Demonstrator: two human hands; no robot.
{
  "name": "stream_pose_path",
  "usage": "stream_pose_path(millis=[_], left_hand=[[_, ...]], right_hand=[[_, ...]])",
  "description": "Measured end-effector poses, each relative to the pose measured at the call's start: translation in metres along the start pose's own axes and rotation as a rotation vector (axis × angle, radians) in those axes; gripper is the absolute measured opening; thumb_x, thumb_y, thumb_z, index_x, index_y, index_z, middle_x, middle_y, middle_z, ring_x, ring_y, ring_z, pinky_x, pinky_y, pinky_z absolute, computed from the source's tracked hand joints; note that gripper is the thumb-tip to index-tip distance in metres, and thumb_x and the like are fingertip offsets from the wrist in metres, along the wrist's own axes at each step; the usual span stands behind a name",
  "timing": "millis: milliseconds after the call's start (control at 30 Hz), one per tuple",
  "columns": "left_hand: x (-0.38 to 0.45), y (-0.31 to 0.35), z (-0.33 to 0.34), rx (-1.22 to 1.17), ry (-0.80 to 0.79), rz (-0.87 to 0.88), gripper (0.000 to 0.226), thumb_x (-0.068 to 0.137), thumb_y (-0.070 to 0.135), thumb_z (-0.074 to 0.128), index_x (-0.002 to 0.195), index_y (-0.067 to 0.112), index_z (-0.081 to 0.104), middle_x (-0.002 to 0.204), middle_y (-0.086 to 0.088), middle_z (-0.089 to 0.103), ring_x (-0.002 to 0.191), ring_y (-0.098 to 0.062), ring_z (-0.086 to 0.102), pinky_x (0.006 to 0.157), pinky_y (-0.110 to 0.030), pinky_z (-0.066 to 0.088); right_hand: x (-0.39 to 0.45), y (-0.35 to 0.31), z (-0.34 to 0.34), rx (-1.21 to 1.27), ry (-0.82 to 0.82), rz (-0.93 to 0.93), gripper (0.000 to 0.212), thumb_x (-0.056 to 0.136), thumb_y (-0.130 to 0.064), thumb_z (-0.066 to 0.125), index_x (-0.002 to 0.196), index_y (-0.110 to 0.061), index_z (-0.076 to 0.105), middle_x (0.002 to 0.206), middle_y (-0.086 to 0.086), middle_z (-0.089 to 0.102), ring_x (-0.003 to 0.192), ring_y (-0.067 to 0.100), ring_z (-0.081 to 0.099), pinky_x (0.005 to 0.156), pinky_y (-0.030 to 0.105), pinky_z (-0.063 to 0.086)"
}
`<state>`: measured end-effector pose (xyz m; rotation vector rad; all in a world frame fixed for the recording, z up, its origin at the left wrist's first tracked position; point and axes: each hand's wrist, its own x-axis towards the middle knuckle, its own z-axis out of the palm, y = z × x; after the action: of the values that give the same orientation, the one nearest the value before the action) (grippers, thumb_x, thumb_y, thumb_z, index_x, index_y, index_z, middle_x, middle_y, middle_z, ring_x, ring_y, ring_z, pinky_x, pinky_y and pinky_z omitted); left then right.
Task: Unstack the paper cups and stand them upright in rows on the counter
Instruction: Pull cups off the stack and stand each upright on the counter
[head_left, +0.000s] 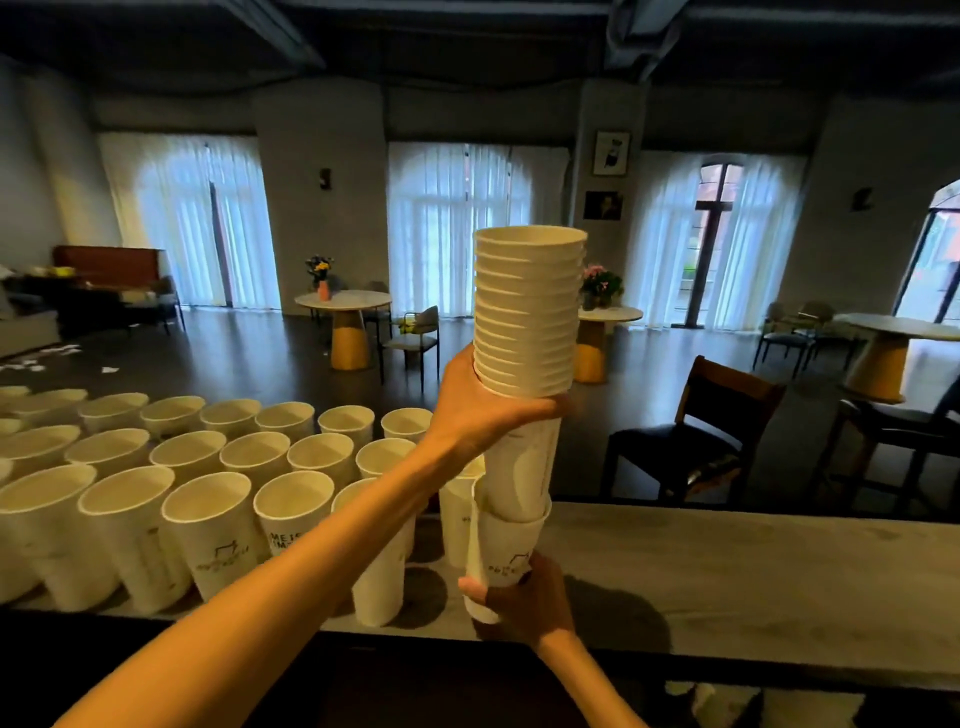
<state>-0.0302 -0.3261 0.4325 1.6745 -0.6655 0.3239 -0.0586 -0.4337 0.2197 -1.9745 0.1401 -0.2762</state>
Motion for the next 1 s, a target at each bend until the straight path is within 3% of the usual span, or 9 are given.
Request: stream_pose_path(millis=[200,300,400,500,667,800,900,1000], left_hand=[[0.018,0.013,-0.034,0.0,0.074,0.049,0.064,0.065,0.019,0.091,0.12,0.015,0.059,0.103,0.009,0.068,0.095,-0.003,0.068,0.077,-0.015,0.057],[0.021,0.016,-0.042,-0.04,0.117,0.038,0.073,0.059,0.026,0.093,0.124,0.013,0.061,0.107,0.001,0.071,0.097,-0.012,0.07,0.078,-0.027,0.061],[0.022,0.019,-0.04,-0.071,0.133,0.033,0.072,0.057,0.032,0.091,0.121,0.017,0.061,0.103,0.006,0.071,0.094,-0.006,0.069,0.073,-0.025,0.06],[0.024,0.019,-0.034,-0.098,0.139,0.042,0.061,0.06,0.027,0.092,0.111,0.03,0.057,0.097,0.015,0.069,0.086,0.006,0.068,0.071,-0.018,0.058],[0.024,0.017,-0.012,-0.135,0.088,0.009,0.076,0.049,0.045,0.094,0.114,0.031,0.058,0.101,0.012,0.071,0.09,-0.002,0.07,0.076,-0.023,0.059],[0.021,0.008,0.01,-0.107,0.001,-0.026,0.063,0.059,0.033,0.094,0.112,0.029,0.06,0.101,0.009,0.071,0.089,0.001,0.069,0.074,-0.018,0.057],[0.014,-0.002,0.032,-0.084,-0.06,-0.086,0.063,0.046,0.044,0.092,0.097,0.035,0.058,0.096,0.012,0.071,0.083,0.009,0.067,0.068,-0.011,0.053],[0.007,-0.016,0.062,-0.069,-0.121,-0.098,0.06,0.054,0.02,0.097,0.094,0.034,0.055,0.09,0.016,0.067,0.074,0.016,0.063,0.061,-0.006,0.048]], right_hand=[[0.01,0.003,0.024,0.032,-0.123,0.031,0.078,0.055,-0.049,0.09,0.119,-0.041,0.047,0.114,-0.021,0.058,0.111,0.006,0.057,0.096,0.033,0.052],[0.013,0.007,0.034,0.014,-0.169,0.043,0.083,0.046,-0.062,0.087,0.117,-0.04,0.051,0.111,-0.021,0.061,0.111,0.004,0.059,0.084,0.02,0.052],[0.012,0.008,0.04,0.013,-0.17,0.008,0.073,0.045,-0.065,0.083,0.109,-0.044,0.052,0.106,-0.022,0.065,0.102,-0.004,0.061,0.07,0.01,0.049],[0.012,0.01,0.042,0.045,-0.173,0.026,0.075,0.045,-0.062,0.085,0.11,-0.043,0.052,0.109,-0.02,0.066,0.104,-0.003,0.061,0.075,0.012,0.051],[0.011,0.02,0.031,-0.001,-0.245,0.041,0.101,0.043,-0.067,0.088,0.13,-0.033,0.051,0.126,-0.016,0.062,0.119,0.003,0.057,0.101,0.033,0.051],[0.012,0.021,-0.005,-0.058,-0.322,0.08,0.088,0.049,-0.062,0.088,0.126,-0.035,0.054,0.12,-0.018,0.066,0.112,-0.002,0.061,0.097,0.027,0.052],[0.012,0.021,-0.035,-0.056,-0.26,0.127,0.08,0.055,-0.054,0.089,0.122,-0.034,0.052,0.117,-0.012,0.061,0.109,0.006,0.059,0.096,0.032,0.051],[0.009,0.022,-0.069,-0.001,-0.148,0.144,0.067,0.061,-0.038,0.091,0.114,-0.042,0.049,0.112,-0.016,0.06,0.109,0.008,0.059,0.086,0.026,0.05]])
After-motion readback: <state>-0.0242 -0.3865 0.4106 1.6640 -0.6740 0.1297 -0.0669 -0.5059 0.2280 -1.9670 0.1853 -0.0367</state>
